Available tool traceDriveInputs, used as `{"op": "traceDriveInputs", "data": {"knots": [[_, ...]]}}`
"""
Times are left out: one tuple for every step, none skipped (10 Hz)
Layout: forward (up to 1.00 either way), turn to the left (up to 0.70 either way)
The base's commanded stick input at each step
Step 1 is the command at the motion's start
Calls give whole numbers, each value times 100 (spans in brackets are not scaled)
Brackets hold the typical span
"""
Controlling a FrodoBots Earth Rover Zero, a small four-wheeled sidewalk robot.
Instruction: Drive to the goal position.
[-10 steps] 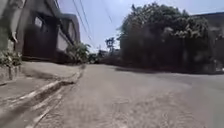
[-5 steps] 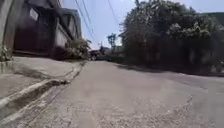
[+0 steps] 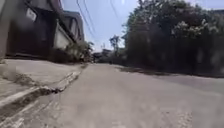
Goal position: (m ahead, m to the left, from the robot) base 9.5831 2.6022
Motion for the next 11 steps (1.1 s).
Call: {"op": "traceDriveInputs", "data": {"knots": [[100,0],[100,0],[100,0],[100,0],[100,0],[100,0],[100,0],[100,0],[100,0],[100,0],[100,0]]}}
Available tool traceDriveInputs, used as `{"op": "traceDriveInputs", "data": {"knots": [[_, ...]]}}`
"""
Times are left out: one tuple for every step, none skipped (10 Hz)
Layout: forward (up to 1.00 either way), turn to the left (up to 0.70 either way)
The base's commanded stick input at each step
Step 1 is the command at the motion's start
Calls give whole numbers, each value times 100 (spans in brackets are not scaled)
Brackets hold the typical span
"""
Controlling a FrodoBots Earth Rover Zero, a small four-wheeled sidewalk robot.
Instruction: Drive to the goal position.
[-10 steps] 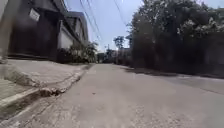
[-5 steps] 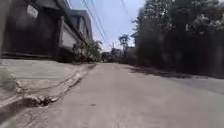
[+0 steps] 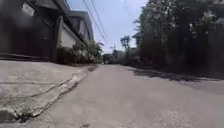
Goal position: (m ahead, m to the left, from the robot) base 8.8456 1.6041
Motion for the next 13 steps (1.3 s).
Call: {"op": "traceDriveInputs", "data": {"knots": [[100,0],[100,0],[100,0],[100,0],[100,0],[100,0],[100,0],[100,0],[100,0],[100,0],[100,0],[100,0],[100,0]]}}
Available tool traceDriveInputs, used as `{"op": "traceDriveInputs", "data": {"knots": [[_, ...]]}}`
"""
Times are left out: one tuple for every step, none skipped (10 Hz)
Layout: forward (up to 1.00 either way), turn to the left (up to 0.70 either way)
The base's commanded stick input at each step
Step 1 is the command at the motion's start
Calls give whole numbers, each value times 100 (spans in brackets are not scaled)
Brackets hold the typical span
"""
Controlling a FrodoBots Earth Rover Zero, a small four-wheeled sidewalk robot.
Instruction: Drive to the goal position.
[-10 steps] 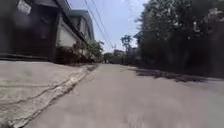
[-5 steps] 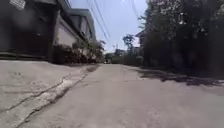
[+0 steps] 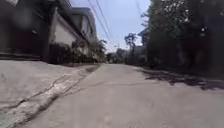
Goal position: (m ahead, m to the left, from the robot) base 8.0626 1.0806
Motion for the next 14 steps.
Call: {"op": "traceDriveInputs", "data": {"knots": [[100,0],[100,0],[100,0],[100,0],[100,0],[100,0],[100,0],[100,0],[100,0],[100,0],[100,0],[100,0],[100,0],[100,0]]}}
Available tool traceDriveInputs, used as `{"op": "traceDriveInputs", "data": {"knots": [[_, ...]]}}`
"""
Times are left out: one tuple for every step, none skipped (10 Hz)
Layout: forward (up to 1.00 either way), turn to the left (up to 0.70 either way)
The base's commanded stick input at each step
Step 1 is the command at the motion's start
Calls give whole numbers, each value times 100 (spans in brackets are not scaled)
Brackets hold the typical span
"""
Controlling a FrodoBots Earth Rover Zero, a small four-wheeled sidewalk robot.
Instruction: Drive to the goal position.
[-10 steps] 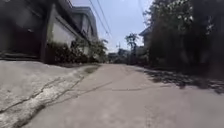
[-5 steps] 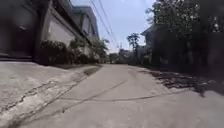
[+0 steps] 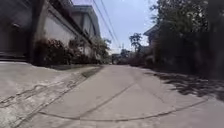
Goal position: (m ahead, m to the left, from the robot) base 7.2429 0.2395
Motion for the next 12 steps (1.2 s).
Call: {"op": "traceDriveInputs", "data": {"knots": [[100,0],[100,0],[100,0],[100,0],[100,0],[100,0],[100,0],[100,0],[100,0],[100,0],[100,0],[100,0]]}}
